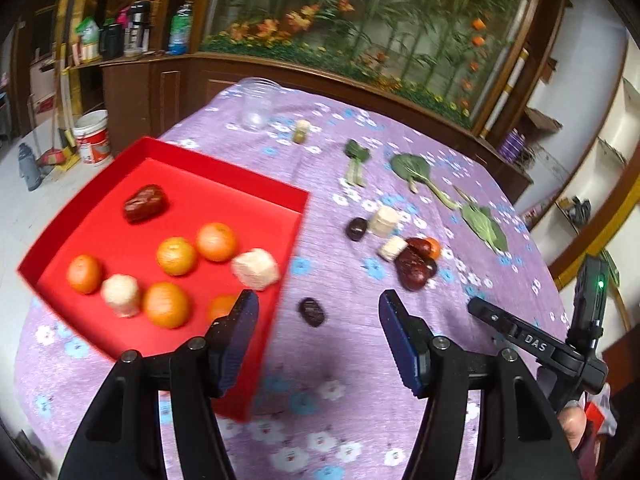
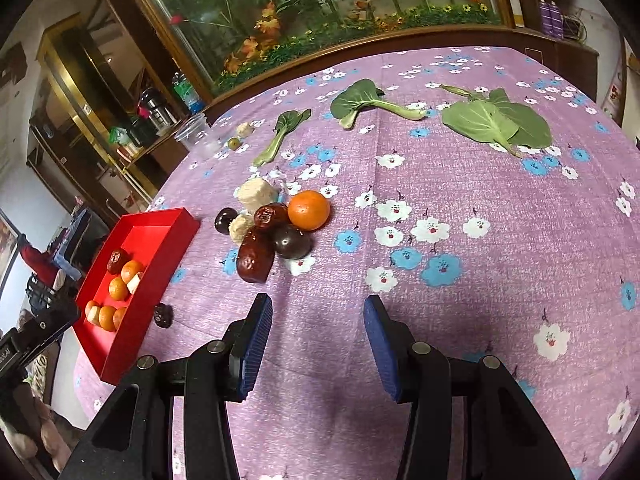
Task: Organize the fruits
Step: 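Withdraw both grippers from the tray toward the remaining food, then grasp another tan taro with the left gripper while the right gripper grasps an orange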
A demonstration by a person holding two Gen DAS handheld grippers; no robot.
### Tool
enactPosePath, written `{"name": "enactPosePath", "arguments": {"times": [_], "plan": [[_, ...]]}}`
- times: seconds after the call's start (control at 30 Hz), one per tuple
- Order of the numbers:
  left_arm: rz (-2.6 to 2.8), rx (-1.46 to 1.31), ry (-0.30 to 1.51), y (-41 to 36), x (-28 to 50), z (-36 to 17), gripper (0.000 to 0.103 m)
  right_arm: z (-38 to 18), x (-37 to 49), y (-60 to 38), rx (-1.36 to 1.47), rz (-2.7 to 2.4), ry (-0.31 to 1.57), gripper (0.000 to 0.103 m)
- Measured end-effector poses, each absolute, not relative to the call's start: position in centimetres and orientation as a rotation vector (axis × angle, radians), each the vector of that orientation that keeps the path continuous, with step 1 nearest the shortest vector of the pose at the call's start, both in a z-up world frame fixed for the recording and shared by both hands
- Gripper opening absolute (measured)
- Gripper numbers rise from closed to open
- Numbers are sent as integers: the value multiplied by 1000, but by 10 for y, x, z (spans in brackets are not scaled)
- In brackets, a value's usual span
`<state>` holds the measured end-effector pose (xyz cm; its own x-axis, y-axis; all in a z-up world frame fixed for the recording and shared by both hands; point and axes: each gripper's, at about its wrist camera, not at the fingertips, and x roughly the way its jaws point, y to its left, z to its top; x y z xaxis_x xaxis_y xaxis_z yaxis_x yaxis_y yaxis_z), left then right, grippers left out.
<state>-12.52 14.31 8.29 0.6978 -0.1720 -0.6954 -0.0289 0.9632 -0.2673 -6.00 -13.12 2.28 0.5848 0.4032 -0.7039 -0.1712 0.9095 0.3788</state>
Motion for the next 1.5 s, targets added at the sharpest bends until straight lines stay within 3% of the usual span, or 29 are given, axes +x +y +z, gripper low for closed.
{"name": "enactPosePath", "arguments": {"times": [0.87,1.17,1.2,1.27,1.37,1.5], "plan": [[-204,-37,878,62,21,56,61,32,21,-98,78,310,856,52],[-293,22,925,42,49,36,61,22,30,-123,174,311,856,52],[-305,27,933,39,51,33,60,20,32,-125,196,328,866,52],[-321,39,953,36,56,26,46,17,33,-126,233,359,882,52],[-310,45,963,39,59,21,34,12,35,-126,265,390,904,52],[-308,-1,961,47,65,22,34,10,38,-126,290,398,899,52]]}}
